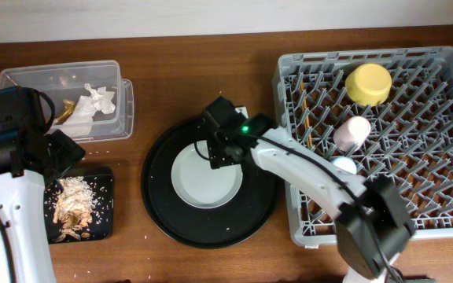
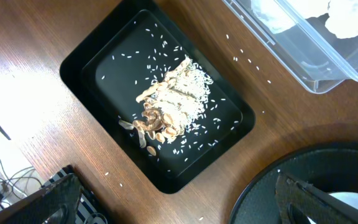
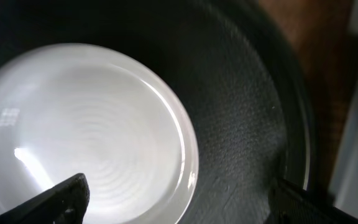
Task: Sort waste into correct bins and load items into the dishwasher rack
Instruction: 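Grasp the white plate with the right gripper and lift it, then stand the plate upright in the rack and release it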
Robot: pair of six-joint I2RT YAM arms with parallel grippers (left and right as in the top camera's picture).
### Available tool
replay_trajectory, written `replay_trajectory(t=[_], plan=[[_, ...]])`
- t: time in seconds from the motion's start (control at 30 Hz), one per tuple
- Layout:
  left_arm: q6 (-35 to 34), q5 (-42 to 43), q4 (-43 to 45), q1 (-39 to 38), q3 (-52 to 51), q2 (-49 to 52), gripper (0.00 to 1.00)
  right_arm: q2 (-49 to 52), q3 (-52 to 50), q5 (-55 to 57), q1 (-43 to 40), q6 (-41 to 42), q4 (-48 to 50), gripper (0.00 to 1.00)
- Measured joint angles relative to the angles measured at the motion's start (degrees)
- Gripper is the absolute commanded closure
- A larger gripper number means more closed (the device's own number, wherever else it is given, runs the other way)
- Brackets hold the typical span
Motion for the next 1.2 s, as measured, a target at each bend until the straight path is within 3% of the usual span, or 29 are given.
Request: replay_trajectory(t=[0.1,0.17,0.33,0.43,0.5,0.57,0.7,0.8,0.93,1.07,1.2], plan=[[0.00,0.00,0.00,0.00,0.00,0.00,0.01,7.76,-0.31,0.96,-0.50,1.53,2.58,0.22],[0.00,0.00,0.00,0.00,0.00,0.00,0.01,8.94,-0.31,0.07,-2.54,2.54,2.93,0.35],[0.00,0.00,0.02,0.00,0.00,0.00,0.01,11.47,-0.31,-5.35,-4.63,0.72,4.09,0.43],[0.00,0.00,0.02,0.00,0.00,0.00,0.01,11.74,-0.31,-6.95,-4.39,0.22,4.70,0.79],[0.00,0.00,0.02,0.00,0.00,0.00,0.01,11.76,-0.31,-7.30,-4.24,-0.04,4.57,0.84],[0.00,0.00,0.00,0.00,0.00,0.00,0.01,11.61,-0.28,-7.30,-4.20,-0.31,3.74,0.96],[0.00,0.00,0.00,0.00,0.00,0.00,0.01,5.38,-0.57,-7.58,-4.04,-0.13,0.20,0.96],[0.00,0.02,0.02,0.00,0.00,0.00,0.01,-11.78,-1.01,-1.18,-5.64,-0.11,-5.05,0.96],[0.00,0.00,0.02,0.00,0.00,0.00,0.01,-27.85,-1.03,7.43,-20.39,-0.07,-6.47,0.96],[0.00,0.00,0.02,0.00,0.00,0.00,0.01,-26.97,-1.05,22.49,-30.88,1.14,-7.32,0.96],[0.00,0.02,0.02,0.00,0.00,0.00,0.01,-17.22,-1.07,37.03,-31.80,2.56,-2.64,0.96]])
